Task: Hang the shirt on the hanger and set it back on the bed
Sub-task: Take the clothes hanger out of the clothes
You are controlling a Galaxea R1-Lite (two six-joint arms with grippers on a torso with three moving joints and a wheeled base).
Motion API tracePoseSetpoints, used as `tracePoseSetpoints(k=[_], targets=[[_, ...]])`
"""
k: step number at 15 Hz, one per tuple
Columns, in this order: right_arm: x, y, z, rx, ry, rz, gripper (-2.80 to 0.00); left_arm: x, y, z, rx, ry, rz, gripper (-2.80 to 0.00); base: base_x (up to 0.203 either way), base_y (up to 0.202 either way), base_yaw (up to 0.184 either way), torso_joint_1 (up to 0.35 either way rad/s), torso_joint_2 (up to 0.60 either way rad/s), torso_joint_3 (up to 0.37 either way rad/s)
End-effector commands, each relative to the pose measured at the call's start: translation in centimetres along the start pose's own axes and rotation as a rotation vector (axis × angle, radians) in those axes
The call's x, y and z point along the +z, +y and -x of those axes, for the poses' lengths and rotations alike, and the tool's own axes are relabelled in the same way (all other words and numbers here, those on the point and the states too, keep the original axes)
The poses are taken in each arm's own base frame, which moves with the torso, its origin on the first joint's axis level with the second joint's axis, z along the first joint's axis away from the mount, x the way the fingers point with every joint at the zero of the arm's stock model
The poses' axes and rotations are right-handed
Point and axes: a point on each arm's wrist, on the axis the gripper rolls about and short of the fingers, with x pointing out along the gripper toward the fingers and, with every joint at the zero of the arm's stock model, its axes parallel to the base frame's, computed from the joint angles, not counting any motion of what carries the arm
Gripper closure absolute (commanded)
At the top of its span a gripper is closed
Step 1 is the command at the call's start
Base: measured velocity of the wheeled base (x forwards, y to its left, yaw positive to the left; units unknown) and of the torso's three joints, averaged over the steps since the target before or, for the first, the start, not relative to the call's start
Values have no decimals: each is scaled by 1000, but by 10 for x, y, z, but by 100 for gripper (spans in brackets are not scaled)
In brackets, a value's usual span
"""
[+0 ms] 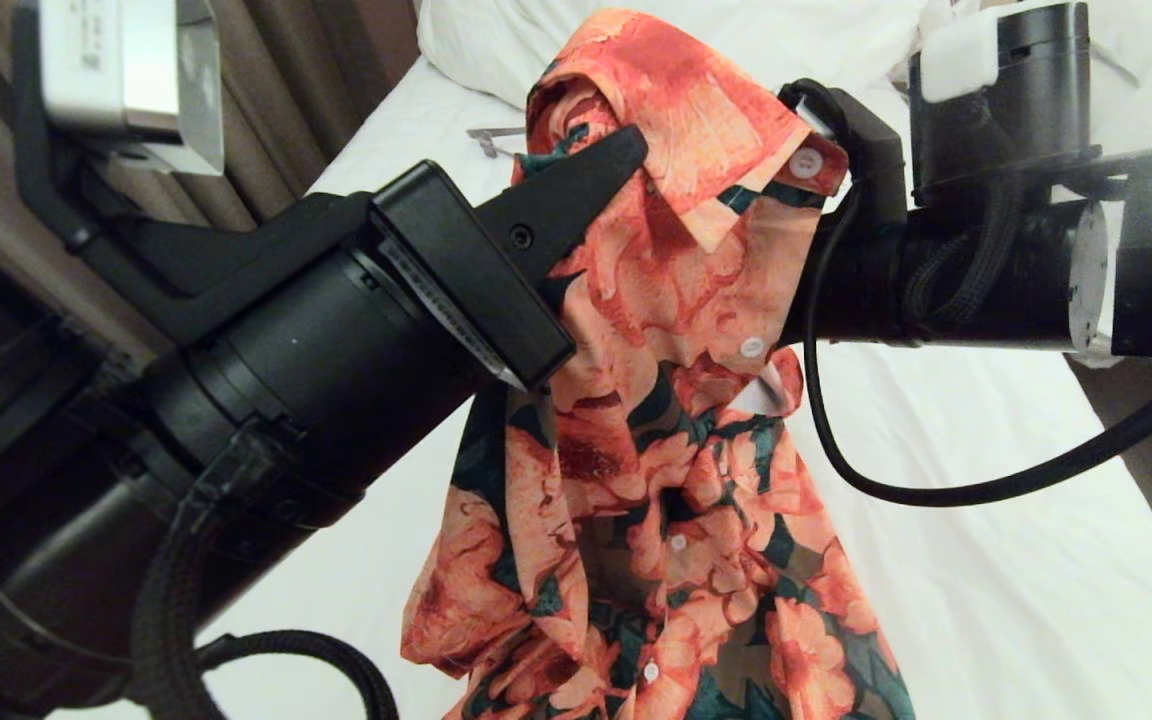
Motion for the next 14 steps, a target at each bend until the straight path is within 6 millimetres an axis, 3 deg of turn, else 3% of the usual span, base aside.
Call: tracePoseSetpoints(k=[1, 5, 8, 14], targets=[[7, 0, 9, -19, -28, -1, 0, 1, 0, 1, -1, 4, -2, 0, 0, 0, 0, 0, 0, 0], [15, 3, 23, -29, -65, -7, 0, 8, -2, 10, -22, 51, -10, 0, 0, 0, 0, 0, 0, 0], [25, 5, 31, -57, -103, -9, 0, 18, -4, 31, -134, 156, -10, 0, 0, 0, 0, 0, 0, 0], [33, 5, 45, -64, -135, -12, 0, 7, 0, 28, -107, 241, -69, 0, 0, 0, 0, 0, 0, 0]])
